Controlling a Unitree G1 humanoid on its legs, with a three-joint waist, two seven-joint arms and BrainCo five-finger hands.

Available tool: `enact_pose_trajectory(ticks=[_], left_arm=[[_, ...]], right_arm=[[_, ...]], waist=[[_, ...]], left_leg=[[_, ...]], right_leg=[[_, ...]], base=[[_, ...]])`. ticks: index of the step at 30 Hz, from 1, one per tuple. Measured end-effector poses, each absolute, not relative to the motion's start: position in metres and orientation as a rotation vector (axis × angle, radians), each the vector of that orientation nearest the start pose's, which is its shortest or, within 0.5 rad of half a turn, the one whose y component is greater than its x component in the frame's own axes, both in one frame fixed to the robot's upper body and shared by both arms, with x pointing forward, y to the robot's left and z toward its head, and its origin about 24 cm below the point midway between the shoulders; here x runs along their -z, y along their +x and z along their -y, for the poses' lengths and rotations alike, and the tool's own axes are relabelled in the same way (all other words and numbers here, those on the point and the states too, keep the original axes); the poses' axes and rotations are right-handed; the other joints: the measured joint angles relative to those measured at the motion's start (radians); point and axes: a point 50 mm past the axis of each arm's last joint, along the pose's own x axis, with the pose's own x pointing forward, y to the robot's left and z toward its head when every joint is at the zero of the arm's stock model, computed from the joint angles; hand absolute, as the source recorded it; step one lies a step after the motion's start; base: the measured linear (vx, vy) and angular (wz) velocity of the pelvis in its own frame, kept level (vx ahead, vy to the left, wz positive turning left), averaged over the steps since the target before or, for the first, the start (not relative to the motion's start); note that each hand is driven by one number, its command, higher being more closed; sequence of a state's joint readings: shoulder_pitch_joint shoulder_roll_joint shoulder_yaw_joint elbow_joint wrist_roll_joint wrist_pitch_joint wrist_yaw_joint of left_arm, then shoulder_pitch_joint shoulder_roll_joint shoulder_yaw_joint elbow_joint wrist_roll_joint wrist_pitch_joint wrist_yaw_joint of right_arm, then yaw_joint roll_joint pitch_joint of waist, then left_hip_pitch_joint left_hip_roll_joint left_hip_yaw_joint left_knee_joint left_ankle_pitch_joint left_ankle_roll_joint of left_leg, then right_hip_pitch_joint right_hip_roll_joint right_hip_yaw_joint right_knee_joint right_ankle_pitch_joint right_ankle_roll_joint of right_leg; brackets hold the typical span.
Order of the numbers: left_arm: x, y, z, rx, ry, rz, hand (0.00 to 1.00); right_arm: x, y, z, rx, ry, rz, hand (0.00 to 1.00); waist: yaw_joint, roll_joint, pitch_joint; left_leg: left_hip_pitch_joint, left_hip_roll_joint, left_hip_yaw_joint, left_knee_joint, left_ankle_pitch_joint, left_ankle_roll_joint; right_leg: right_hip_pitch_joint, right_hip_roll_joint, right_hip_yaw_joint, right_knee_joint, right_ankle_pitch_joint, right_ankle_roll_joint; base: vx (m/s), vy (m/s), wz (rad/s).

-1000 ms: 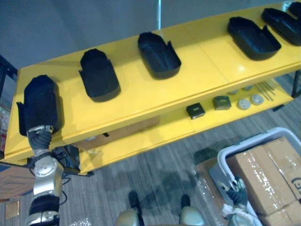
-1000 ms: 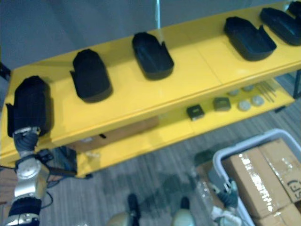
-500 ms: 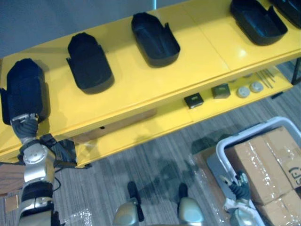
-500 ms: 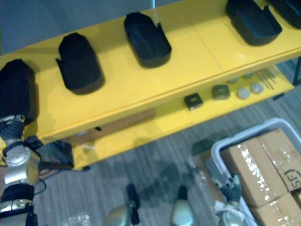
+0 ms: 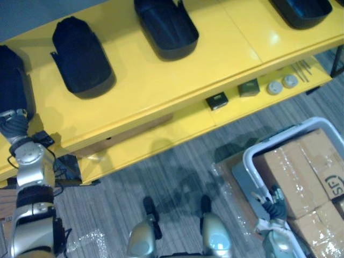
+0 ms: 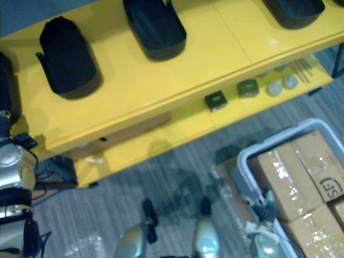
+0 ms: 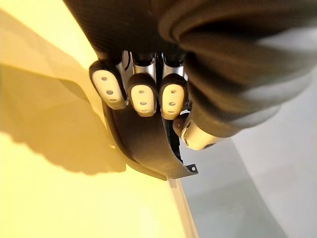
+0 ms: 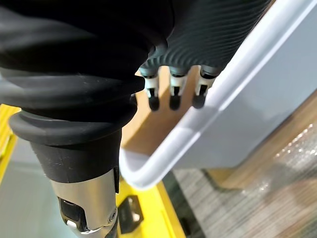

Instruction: Walk over and take plastic housings, then place them on the shelf

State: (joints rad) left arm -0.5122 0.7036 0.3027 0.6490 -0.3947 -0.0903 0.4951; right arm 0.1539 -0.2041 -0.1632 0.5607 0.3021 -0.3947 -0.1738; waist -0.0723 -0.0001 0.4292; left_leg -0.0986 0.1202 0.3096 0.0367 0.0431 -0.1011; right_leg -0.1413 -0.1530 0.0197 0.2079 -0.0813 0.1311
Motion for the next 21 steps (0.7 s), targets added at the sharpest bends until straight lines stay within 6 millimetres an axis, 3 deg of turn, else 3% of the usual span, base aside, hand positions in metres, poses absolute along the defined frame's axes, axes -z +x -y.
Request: enact_pose_trajectory(ticks=[14, 17, 20, 21], left_arm=[[-0.179, 0.284, -0.401, -1.053, 0.088, 0.274, 1.00], [-0.172, 0.256, -0.409, -1.107, 0.135, 0.340, 1.00], [-0.162, 0.231, -0.395, -1.105, 0.116, 0.448, 1.00], [-0.147, 0.219, -0.384, -1.096, 0.087, 0.463, 1.00]], right_arm=[[0.063, 0.166, 0.266, 0.539, 0.044, -0.277, 0.00], [0.069, 0.162, 0.260, 0.549, 0.069, -0.299, 0.00], [0.082, 0.146, 0.251, 0.590, 0.101, -0.366, 0.00], [0.089, 0.136, 0.247, 0.609, 0.115, -0.406, 0.00]], waist=[[0.004, -0.009, 0.008], [0.008, -0.010, 0.005], [0.045, 0.002, -0.013], [0.055, 0.009, -0.044]], left_leg=[[-0.025, 0.007, -0.029, 0.076, -0.041, 0.003], [-0.004, 0.005, -0.043, 0.069, -0.041, 0.002], [0.022, -0.002, -0.063, 0.044, -0.039, 0.000], [0.031, -0.010, -0.085, 0.031, -0.039, 0.000]], right_leg=[[0.026, -0.002, -0.020, -0.006, 0.000, 0.001], [0.067, -0.003, -0.040, -0.030, -0.002, 0.002], [0.114, -0.007, -0.070, -0.064, -0.001, 0.002], [0.141, -0.011, -0.094, -0.086, -0.001, 0.002]], base=[[0.00, 0.001, 0.02], [0.03, -0.004, 0.16], [0.05, 0.000, 0.25], [0.09, 0.001, 0.43]])
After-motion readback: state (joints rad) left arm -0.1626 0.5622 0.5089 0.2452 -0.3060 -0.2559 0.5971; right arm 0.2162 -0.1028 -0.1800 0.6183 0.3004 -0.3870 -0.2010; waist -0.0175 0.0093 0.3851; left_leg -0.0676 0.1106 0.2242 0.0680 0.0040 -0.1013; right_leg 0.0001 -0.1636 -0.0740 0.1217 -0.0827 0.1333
